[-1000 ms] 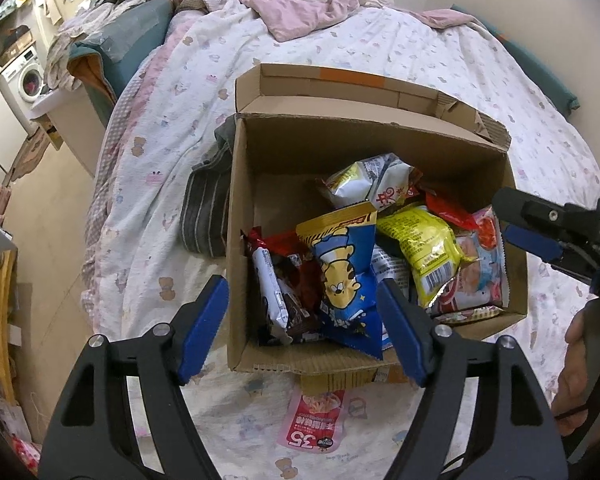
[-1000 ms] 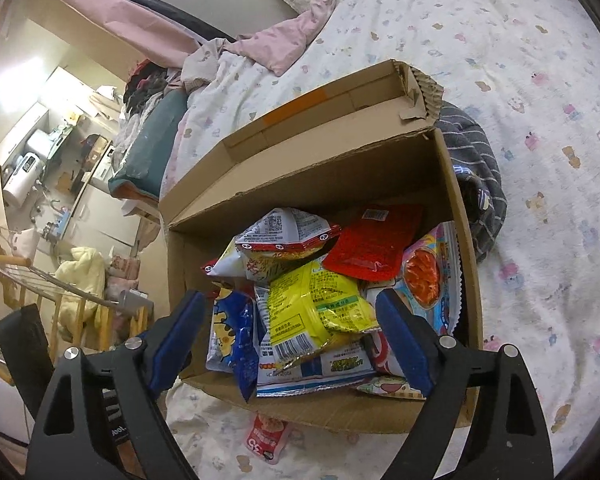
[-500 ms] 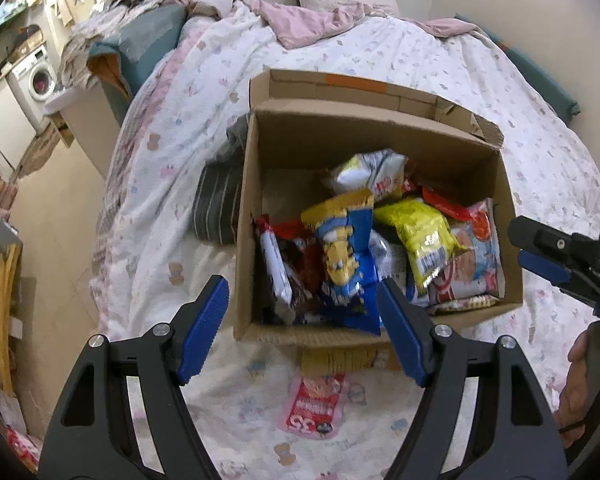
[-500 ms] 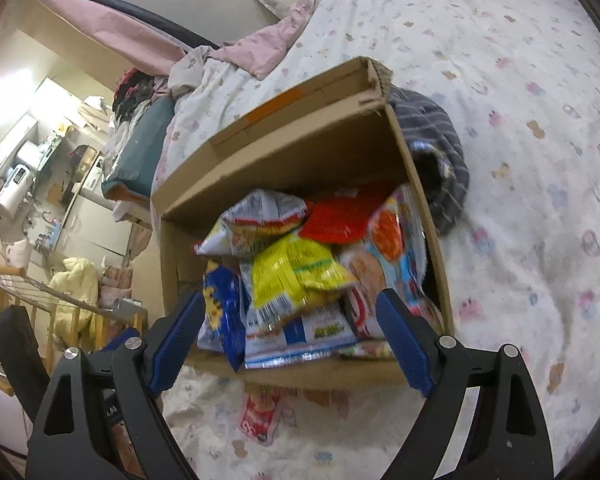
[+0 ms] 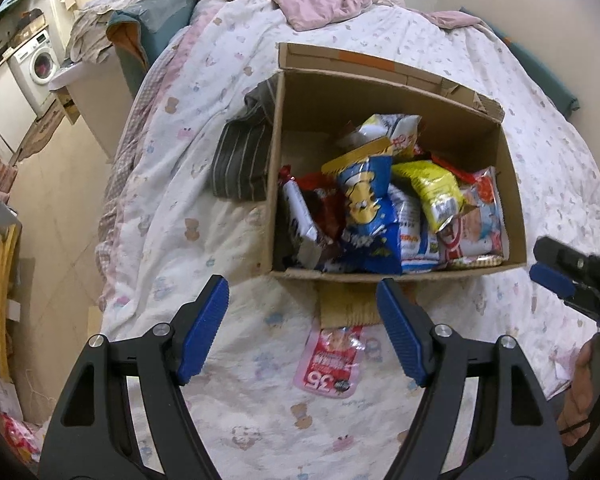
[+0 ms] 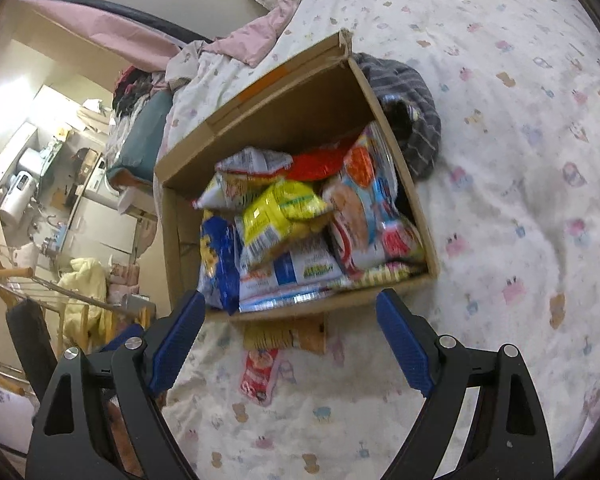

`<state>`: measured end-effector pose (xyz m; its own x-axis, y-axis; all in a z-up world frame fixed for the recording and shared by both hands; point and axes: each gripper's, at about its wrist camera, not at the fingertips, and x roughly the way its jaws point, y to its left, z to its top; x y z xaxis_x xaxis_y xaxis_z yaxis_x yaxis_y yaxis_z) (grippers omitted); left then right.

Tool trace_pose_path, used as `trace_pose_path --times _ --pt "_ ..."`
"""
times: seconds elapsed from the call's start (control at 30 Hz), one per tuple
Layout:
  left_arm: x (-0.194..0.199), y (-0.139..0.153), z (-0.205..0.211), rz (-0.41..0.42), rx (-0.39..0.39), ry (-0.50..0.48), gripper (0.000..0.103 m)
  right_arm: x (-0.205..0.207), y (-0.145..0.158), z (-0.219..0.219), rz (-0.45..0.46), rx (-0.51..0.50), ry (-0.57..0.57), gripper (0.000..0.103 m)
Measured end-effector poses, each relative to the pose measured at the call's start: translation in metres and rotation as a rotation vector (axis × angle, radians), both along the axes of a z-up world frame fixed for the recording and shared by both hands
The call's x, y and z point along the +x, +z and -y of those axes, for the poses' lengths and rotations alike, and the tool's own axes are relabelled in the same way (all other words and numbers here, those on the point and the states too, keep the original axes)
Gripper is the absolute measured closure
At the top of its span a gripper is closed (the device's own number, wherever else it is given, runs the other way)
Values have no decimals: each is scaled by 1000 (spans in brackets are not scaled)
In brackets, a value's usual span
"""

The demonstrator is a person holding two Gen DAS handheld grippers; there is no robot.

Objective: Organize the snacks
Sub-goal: 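Lift both grippers out of the box and move toward the remaining snacks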

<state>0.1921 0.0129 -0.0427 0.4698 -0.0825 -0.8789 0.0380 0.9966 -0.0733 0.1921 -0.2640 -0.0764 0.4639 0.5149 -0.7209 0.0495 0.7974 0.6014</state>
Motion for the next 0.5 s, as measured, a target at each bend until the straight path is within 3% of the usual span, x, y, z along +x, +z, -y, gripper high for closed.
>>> trace_pose_path --times 0.23,0.5 --pt "-11 -4 -14 -2 0 -1 30 -15 -18 -8 -57 -21 40 14" --pt "-6 -2 -37 -10 -33 72 30 -10 -36 -29 -97 -112 85 14"
